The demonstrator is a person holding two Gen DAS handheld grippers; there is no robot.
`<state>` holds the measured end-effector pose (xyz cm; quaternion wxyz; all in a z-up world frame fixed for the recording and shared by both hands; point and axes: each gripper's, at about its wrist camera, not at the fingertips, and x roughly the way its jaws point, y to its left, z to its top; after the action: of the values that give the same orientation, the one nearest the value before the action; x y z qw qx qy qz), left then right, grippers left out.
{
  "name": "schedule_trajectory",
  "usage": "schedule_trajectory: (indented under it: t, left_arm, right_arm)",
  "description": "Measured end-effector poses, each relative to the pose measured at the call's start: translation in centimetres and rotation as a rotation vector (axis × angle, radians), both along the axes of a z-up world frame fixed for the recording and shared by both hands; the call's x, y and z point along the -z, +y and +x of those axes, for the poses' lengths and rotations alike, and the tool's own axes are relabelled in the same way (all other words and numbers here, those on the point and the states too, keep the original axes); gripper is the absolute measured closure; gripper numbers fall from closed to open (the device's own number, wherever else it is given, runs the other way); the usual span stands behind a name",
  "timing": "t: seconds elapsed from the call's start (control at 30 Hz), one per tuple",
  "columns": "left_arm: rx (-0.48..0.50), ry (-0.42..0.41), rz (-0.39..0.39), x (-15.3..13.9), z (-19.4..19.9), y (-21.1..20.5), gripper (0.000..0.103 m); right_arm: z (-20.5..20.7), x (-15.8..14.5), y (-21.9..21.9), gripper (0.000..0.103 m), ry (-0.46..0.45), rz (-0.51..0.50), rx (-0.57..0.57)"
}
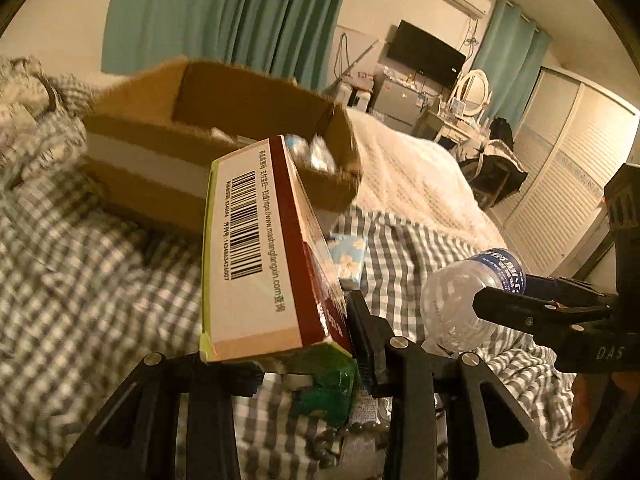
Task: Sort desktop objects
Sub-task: 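Carry the capsule box and water bottle into the cardboard box and release both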
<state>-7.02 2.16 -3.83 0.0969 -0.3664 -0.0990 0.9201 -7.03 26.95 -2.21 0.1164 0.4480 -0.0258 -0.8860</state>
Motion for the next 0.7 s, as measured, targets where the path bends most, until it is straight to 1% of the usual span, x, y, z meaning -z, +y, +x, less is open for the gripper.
schedule_trajectory:
  t: [0.03,0.13,0.2,0.23,0.3,0.4,0.47,0.6,0.7]
  left_arm:
    - [-0.006,0.014,-0.005,-1.0,0.2,-0.5,0.066]
    - [-0.035,0.060,-0.031,-4.8,0.8,-2.3,0.066]
    - [-0.047,0.093,-0.063,-7.1,1.2,-3.1,0.066]
    - [-0.056,0.115,-0.092,-8.5,1.3,-3.5,0.066]
    - [-0.075,0.137,-0.126,-10.5,1.3,-3.9,0.066]
    - [-0.084,0.150,-0.131,-13.0,1.0,-4.8,0.066]
    - [-0.094,0.163,-0.160,-14.6,0.2,-5.0,0.066]
    - [-0.093,0.184,-0.181,-16.0,-2.5,-5.3,0.066]
    - [-0.094,0.173,-0.191,-15.4,-5.0,-5.4,0.066]
  right_arm:
    - [0.2,-0.5,-0.3,0.014,0.006,0.008,-0.006]
    - [1.0,-3.6,-1.4,0.014,0.063,0.039,-0.021]
    - [1.4,-5.6,-1.8,0.014,0.096,0.017,-0.023]
    - [1.5,-6.7,-2.2,0.014,0.109,0.002,-0.028]
    - [1.5,-8.9,-3.0,0.014,0.130,-0.019,-0.039]
    - [1.2,-11.6,-4.4,0.014,0.169,-0.030,-0.057]
    - [0.4,-13.1,-5.4,0.014,0.180,-0.045,-0.069]
    - [-2.0,-14.5,-7.0,0.014,0.185,-0.078,-0.088]
    - [-5.0,-13.9,-7.7,0.014,0.167,-0.098,-0.089]
